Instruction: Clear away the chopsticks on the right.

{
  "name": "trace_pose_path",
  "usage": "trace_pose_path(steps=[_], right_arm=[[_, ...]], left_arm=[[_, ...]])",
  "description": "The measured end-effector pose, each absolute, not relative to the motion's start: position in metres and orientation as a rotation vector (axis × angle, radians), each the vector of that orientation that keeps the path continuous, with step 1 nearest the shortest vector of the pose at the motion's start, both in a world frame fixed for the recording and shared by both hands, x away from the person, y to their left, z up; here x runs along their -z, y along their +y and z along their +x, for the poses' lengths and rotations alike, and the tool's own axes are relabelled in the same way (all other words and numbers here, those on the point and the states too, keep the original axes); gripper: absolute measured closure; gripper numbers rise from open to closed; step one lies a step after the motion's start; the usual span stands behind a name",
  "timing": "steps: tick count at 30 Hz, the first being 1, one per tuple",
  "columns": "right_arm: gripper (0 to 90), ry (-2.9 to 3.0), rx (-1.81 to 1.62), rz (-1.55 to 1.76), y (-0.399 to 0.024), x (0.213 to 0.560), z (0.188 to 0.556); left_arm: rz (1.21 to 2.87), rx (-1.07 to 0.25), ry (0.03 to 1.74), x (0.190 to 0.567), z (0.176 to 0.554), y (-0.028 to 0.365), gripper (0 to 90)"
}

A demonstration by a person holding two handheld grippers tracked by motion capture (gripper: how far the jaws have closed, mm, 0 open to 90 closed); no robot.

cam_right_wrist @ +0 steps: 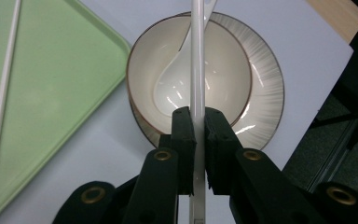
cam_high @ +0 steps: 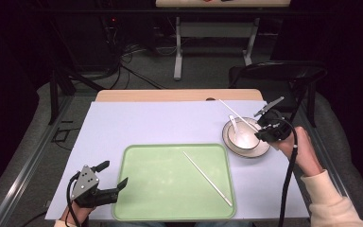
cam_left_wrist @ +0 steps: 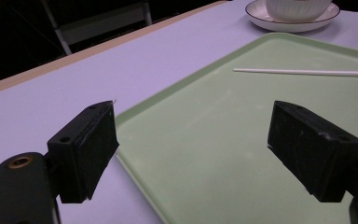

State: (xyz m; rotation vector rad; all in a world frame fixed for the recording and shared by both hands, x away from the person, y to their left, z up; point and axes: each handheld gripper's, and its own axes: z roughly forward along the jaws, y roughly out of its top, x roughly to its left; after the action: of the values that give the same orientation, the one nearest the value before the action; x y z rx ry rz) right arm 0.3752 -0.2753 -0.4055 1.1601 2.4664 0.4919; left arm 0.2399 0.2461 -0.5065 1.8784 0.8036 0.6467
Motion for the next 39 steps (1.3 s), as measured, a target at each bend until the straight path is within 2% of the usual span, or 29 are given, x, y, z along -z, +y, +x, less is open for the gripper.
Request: trace_pose_path(steps=[13, 39], right_arm=[[83.6, 2.555, -0.504, 1.118, -0.243, 0.428, 0.339], [83.7, 2.683, -0.498, 1.140, -0.215, 0.470, 0.309]], left_arm=[[1.880, -0.650, 0.805, 0.507, 0.240, 0.246, 15.5], [1.868, -0.652, 0.806, 0.506, 0.237, 0.248, 15.5]])
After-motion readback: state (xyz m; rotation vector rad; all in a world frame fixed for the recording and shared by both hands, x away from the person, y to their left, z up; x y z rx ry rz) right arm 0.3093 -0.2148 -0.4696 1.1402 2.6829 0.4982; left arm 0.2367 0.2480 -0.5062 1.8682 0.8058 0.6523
